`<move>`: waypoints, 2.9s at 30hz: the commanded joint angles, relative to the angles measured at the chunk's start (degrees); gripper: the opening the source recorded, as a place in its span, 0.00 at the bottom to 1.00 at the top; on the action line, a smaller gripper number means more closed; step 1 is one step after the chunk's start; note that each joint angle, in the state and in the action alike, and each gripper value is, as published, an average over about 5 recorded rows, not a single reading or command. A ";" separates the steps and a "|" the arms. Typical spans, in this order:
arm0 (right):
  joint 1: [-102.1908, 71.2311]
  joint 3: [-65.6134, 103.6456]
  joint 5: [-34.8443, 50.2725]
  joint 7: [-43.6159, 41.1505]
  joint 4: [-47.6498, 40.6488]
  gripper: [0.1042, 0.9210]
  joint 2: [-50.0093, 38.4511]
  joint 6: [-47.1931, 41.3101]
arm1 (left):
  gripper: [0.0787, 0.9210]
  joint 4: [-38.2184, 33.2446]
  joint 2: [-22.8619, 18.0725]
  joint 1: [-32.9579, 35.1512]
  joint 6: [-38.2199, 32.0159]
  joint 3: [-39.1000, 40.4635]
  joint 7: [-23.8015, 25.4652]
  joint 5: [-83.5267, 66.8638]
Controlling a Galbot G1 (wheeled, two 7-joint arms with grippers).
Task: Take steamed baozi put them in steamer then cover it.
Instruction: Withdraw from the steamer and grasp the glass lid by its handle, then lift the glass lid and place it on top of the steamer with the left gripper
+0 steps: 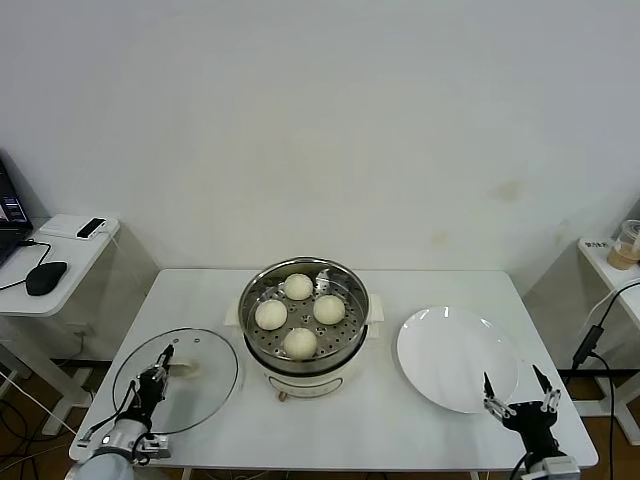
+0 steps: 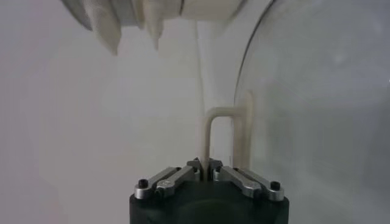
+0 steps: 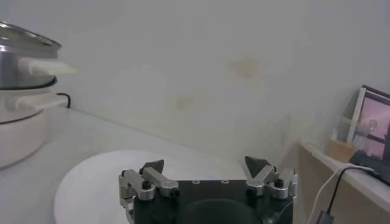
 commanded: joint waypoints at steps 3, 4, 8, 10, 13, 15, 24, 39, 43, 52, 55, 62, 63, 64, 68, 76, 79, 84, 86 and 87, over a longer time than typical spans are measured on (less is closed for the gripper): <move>-0.28 -1.28 -0.18 -0.06 1.53 0.88 -0.27 -0.25 | 0.08 -16.39 0.74 8.26 6.56 -7.11 0.23 -5.75; -0.27 -1.38 -0.21 -0.08 1.56 0.88 -0.35 -0.25 | 0.08 -17.43 0.90 8.65 7.15 -7.95 0.80 -6.12; -0.20 -1.50 -0.31 -0.16 1.35 0.88 -0.73 -0.15 | 0.08 -20.82 1.77 9.80 9.18 -11.15 3.40 -7.36; -0.18 -1.44 -0.37 -0.20 1.16 0.88 -0.90 -0.06 | 0.08 -22.13 2.45 10.09 10.11 -12.36 5.04 -7.99; -0.19 -1.34 -0.51 -0.29 1.00 0.88 -1.06 0.04 | 0.08 -23.94 3.88 10.13 11.66 -13.87 7.58 -9.07; -0.20 -1.31 -0.63 -0.34 0.97 0.88 -1.10 0.07 | 0.08 -25.17 4.95 10.01 12.74 -14.42 9.10 -9.73; 0.17 -0.95 -1.37 -0.42 0.26 0.88 -0.60 0.35 | 0.08 -30.05 9.42 5.95 17.49 -6.91 13.61 -11.49; 2.67 -5.50 -5.60 -0.32 -3.33 0.88 0.71 0.42 | 0.08 -29.59 6.61 -12.53 28.80 17.97 20.89 -3.96; 4.11 -7.45 -7.18 -0.32 -4.49 0.88 1.35 0.40 | 0.08 -26.61 2.62 -16.11 30.47 22.52 23.32 -0.09; 5.19 -8.85 -8.97 -0.31 -6.17 0.88 2.21 0.47 | 0.08 -22.61 -4.79 -24.18 34.00 29.93 27.13 4.82; 5.11 -8.88 -9.29 -0.31 -6.36 0.88 2.32 0.50 | 0.08 -21.06 -7.59 -25.70 34.27 31.25 27.03 5.42; 4.79 -9.05 -9.82 -0.36 -6.35 0.88 2.51 0.57 | 0.08 -19.14 -11.56 -25.38 34.12 33.35 26.70 7.56; 4.76 -9.09 -9.87 -0.37 -6.32 0.88 2.51 0.57 | 0.08 -18.96 -11.81 -25.15 34.07 33.59 26.70 7.87; 4.76 -9.15 -9.94 -0.40 -6.30 0.88 2.53 0.57 | 0.08 -18.81 -12.09 -24.94 34.03 33.80 26.72 8.15; 4.80 -9.48 -10.32 -0.44 -6.34 0.88 2.61 0.54 | 0.08 -18.02 -13.38 -24.53 33.84 34.50 26.72 9.22; 4.67 -9.85 -10.58 -0.48 -6.30 0.88 2.50 0.53 | 0.08 -15.65 -14.63 -24.09 32.92 34.35 26.37 10.61; 4.76 -9.97 -10.55 -0.50 -6.35 0.88 2.41 0.47 | 0.08 -15.13 -14.83 -23.66 32.62 34.18 26.46 11.17; 4.91 -10.26 -10.58 -0.51 -6.51 0.88 2.41 0.43 | 0.08 -14.57 -15.28 -23.36 32.27 33.93 26.42 11.87; 4.89 -10.26 -10.61 -0.51 -6.51 0.88 2.42 0.43 | 0.08 -14.43 -15.26 -23.35 32.18 33.82 26.39 11.98; 4.86 -10.24 -10.63 -0.52 -6.50 0.88 2.42 0.44 | 0.08 -14.38 -15.22 -23.32 32.14 33.75 26.39 12.02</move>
